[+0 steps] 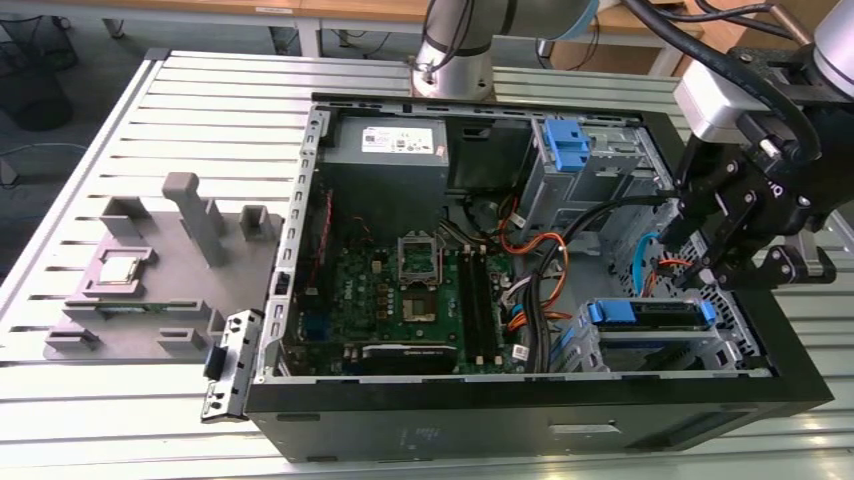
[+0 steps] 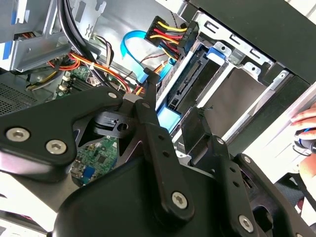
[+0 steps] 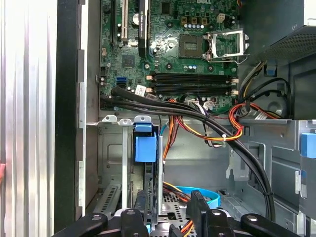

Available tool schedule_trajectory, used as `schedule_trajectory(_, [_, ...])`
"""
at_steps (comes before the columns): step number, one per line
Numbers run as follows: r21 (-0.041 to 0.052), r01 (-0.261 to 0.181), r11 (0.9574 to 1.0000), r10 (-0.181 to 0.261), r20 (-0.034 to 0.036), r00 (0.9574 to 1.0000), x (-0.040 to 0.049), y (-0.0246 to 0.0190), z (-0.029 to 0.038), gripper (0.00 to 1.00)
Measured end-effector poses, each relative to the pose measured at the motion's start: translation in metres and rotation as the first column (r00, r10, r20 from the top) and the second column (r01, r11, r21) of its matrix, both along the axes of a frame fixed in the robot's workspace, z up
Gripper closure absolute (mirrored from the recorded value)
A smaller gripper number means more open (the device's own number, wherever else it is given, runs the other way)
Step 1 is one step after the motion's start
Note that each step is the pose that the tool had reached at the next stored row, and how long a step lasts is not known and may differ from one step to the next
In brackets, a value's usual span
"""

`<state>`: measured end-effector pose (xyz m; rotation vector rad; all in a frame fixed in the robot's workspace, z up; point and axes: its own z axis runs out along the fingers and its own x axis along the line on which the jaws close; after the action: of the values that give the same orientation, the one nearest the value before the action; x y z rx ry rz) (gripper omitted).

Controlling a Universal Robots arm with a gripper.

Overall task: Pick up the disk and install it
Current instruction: 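Insert the first disk wire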

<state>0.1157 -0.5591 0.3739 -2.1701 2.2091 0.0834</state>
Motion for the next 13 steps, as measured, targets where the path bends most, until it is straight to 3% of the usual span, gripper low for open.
schedule_trajectory(13, [0.0002,0.0,1.0,0.0,0.0,1.0,0.0,0.0013,-0.0015,0.52])
